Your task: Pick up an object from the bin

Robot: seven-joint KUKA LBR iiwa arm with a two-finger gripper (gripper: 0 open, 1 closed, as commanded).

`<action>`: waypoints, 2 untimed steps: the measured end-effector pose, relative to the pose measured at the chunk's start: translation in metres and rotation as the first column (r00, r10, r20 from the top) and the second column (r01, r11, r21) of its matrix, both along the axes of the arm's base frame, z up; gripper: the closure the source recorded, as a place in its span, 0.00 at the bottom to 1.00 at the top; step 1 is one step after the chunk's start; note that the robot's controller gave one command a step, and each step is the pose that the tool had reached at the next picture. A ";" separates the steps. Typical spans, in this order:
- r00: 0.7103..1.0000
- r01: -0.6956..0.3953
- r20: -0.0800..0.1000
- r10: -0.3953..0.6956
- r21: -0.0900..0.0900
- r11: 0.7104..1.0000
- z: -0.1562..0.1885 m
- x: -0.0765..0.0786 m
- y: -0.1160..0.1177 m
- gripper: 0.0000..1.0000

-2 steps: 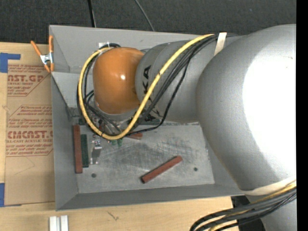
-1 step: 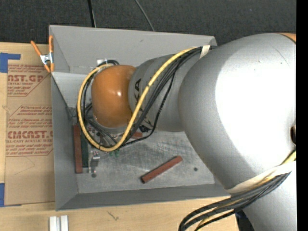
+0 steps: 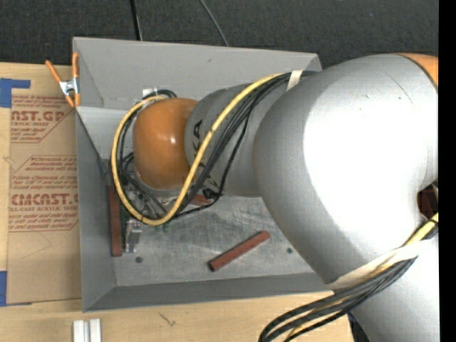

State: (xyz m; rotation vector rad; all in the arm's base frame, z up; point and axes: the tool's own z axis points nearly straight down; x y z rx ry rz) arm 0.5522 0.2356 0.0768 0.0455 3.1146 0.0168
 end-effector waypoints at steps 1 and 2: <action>0.995 -0.097 -0.018 0.097 -0.007 0.995 -0.001 0.035 0.005 0.00; 1.000 -0.012 -0.026 0.012 -0.006 1.000 -0.002 0.056 0.004 0.00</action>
Offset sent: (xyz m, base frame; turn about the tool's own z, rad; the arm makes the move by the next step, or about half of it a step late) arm 0.0378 -0.0043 -0.0068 0.2531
